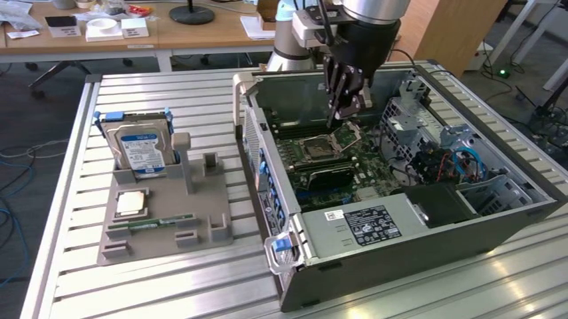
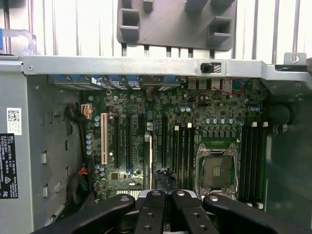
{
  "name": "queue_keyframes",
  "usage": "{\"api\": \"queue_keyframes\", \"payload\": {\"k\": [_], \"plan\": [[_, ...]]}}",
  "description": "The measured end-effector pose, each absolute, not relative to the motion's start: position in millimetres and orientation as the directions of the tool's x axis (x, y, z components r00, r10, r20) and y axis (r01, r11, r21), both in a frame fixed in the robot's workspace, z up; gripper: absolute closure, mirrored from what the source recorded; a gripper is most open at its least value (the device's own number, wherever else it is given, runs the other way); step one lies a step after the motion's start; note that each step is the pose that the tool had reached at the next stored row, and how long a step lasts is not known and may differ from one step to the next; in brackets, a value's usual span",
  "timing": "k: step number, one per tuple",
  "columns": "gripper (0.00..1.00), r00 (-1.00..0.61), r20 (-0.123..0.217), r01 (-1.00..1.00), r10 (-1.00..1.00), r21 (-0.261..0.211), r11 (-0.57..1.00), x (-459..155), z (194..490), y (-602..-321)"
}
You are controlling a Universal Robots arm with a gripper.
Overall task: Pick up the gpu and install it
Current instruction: 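Press down on the gpu until it lock into place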
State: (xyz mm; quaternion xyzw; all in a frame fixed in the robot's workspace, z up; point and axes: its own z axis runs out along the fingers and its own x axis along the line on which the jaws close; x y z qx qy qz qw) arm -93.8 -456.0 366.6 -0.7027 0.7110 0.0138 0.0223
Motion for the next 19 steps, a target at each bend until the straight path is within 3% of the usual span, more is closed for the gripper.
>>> {"api": "queue_keyframes", "payload": {"k": [19], "plan": [[0.89,-0.011,-0.051,-1.000,-0.999,-0.012,0.012,-93.8,353.7,-454.1]]}}
